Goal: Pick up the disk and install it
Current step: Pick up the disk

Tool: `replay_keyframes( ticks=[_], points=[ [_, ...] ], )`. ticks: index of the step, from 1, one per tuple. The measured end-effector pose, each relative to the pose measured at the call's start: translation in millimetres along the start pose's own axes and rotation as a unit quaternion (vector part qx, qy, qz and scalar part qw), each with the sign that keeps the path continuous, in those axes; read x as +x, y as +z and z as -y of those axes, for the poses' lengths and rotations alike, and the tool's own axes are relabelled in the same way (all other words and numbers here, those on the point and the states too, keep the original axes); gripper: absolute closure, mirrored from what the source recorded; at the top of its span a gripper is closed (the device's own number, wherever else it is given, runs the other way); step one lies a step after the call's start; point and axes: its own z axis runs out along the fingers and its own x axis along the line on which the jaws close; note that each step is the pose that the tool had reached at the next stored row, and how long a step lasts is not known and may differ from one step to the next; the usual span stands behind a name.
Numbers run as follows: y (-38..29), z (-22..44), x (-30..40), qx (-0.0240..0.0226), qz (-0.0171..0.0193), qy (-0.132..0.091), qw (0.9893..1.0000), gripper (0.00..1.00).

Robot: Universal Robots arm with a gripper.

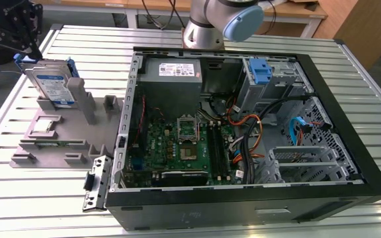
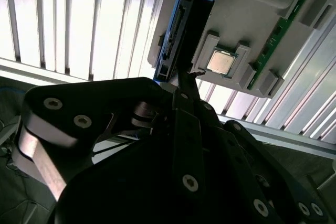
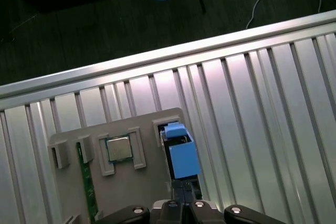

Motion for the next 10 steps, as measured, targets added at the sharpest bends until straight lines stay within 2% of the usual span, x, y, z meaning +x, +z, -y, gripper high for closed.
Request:
replay_keyframes(
  ticks=[4,10],
  points=[
    [-0.4,10.6,-2.7,0.0,0.0,-0.001,1.0,0.9],
    [0.0,11.6,-3.0,-0.0009,-0.0006,-0.02,0.9998,0.9]
  ],
)
